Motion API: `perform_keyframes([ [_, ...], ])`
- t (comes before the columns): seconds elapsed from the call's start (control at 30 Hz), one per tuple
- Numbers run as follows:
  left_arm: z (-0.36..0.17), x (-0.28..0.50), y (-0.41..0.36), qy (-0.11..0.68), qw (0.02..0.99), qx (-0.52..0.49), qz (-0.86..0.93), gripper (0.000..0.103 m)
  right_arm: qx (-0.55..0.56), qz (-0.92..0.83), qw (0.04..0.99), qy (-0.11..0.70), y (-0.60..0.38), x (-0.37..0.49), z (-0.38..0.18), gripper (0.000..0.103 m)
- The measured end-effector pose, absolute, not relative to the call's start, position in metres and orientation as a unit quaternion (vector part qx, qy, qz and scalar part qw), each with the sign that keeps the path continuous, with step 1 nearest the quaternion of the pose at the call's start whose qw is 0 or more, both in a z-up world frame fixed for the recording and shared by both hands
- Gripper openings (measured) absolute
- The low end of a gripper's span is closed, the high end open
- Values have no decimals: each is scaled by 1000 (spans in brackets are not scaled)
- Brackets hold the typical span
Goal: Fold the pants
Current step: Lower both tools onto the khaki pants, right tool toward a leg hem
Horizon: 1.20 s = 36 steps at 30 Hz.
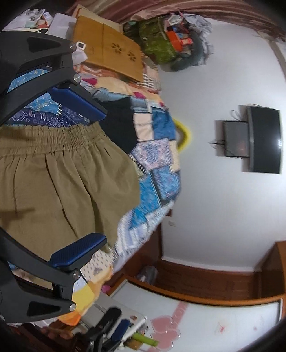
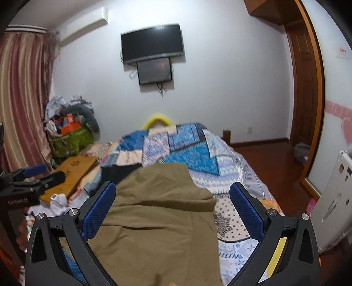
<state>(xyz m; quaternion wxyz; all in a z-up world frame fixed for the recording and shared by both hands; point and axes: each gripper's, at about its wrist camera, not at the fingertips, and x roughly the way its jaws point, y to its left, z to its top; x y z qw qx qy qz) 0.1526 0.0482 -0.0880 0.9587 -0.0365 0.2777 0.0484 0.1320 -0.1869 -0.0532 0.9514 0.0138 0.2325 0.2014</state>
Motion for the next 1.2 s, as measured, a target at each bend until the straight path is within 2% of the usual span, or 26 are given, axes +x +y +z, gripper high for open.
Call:
perform_keyframes([
  [0.27, -150, 230, 88, 370, 924, -13, 93, 103, 12, 184, 925, 331, -208, 192, -101, 103],
  [0.53, -204, 270, 137, 446, 888, -34, 106, 103, -18, 190, 892, 410, -205, 239, -150, 102],
  [0.6, -217, 274, 147, 464, 879, -40, 101, 103, -35, 198, 885, 421, -201, 249, -159, 98],
  [0.67, -227, 275, 155, 480, 870, -50, 97, 103, -49, 200, 880, 428, -199, 258, -167, 87],
  [0.83, -251, 281, 164, 515, 851, -59, 83, 103, -48, 223, 865, 447, -195, 282, -180, 70],
  [1.0, -259, 284, 165, 519, 850, -60, 69, 103, -60, 249, 838, 481, -184, 302, -208, 67],
  [1.1, -261, 286, 166, 519, 851, -53, 65, 103, -36, 265, 832, 486, -183, 304, -215, 57],
  [1.2, -263, 286, 166, 519, 851, -41, 66, 103, -11, 291, 821, 491, -185, 307, -215, 39],
])
